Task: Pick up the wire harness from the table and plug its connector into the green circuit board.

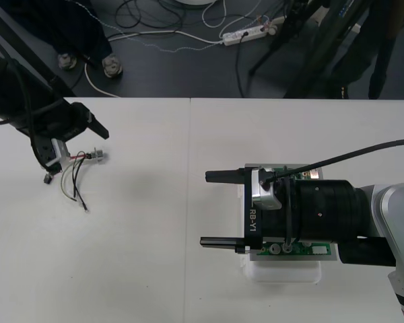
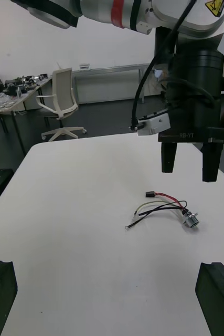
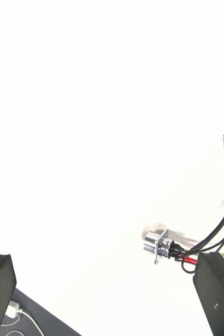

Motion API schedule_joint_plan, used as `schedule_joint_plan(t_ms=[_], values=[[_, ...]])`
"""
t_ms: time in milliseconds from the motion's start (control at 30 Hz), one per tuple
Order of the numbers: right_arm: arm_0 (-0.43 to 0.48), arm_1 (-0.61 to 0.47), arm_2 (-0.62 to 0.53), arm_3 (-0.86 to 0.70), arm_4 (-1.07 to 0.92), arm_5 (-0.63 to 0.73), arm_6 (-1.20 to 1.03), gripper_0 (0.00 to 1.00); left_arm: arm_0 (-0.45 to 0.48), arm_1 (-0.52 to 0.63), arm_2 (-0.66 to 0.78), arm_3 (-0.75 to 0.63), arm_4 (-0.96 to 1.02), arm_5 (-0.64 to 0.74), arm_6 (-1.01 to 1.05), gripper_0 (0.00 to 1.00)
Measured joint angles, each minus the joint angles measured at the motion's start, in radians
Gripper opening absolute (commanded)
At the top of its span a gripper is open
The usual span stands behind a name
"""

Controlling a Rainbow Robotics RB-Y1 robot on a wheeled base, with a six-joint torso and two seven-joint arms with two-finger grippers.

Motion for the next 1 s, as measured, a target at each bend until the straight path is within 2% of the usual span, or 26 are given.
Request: schedule_joint_plan(t_ms=[167,433,800,1000], values=[[0.0,0.0,0.0,0.0,-0.029,0.0,0.019,1.0,-0.055,0.0,-0.104,0.0,-0.001,0.049,-0.1,1.0],[0.0,0.0,-0.004,0.006,-0.083,-0.008,0.02,1.0,-0.143,0.0,-0.255,0.001,-0.003,0.104,-0.524,1.0],[0.0,0.005,-0.004,0.079,-0.134,-0.013,0.09,1.0,-0.295,-0.022,-0.512,0.022,-0.014,0.192,-0.591,1.0],[0.0,0.005,-0.006,0.082,-0.134,-0.03,0.091,1.0,-0.341,-0.074,-0.587,0.09,-0.025,0.231,-0.82,1.0]])
